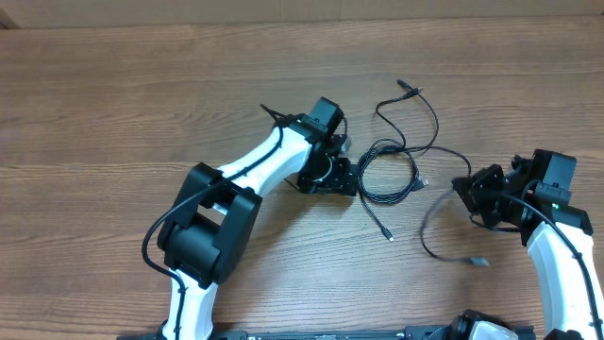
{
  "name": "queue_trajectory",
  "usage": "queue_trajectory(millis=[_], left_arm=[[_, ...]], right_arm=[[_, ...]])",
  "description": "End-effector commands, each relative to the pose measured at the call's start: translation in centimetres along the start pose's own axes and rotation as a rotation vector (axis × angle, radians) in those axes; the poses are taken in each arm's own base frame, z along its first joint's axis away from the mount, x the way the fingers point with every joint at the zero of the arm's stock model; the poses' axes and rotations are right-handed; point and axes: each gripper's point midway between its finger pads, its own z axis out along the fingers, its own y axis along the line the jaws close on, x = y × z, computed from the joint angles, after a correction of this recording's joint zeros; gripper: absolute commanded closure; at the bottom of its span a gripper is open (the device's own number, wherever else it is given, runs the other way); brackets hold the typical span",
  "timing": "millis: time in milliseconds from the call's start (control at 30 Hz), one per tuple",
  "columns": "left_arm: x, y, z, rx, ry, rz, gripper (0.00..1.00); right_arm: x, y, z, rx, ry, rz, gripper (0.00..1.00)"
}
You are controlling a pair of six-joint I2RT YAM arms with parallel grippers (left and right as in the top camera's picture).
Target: Untangle cables
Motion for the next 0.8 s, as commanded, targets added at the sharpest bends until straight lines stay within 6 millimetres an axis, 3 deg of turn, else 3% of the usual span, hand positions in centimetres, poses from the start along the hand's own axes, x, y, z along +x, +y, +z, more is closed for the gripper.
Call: queue_trajectory(millis=[0,200,333,467,600,767], left_arm=[[1.0,2.9,0.7,0.004,0.083,-0.017,0.32],[0.7,4.2,-3.5,0.015,0.132,-0.012,0.38],[-0.5,5.3,-6.8,-0.022,0.115,-0.041,0.34],[-1.7,6.9,-9.1,-0.055,0.079,-0.079,0.31],[-2.0,8.7,-9.8,-0.075,0.059,-0.162,0.30],[-2.3,10.1,-10.4,-0.100,0.040,-0.231,0.31]], right_arm=[[-2.8,-3.5,-0.8,0.208,-0.160,-0.049,0.96],[-3.5,-3.2,-1.3,0.225,-0.188,-0.059,0.77],[-4.0,-1.3,-3.2,0.232,-0.181,-0.075,0.63],[-4.0,1.6,-5.5,0.223,-0.166,-0.145,0.58],[-2.5,4.4,-6.4,0.210,-0.127,-0.293,0.51],[1.7,6.3,-4.4,0.206,-0.008,-0.477,0.44]])
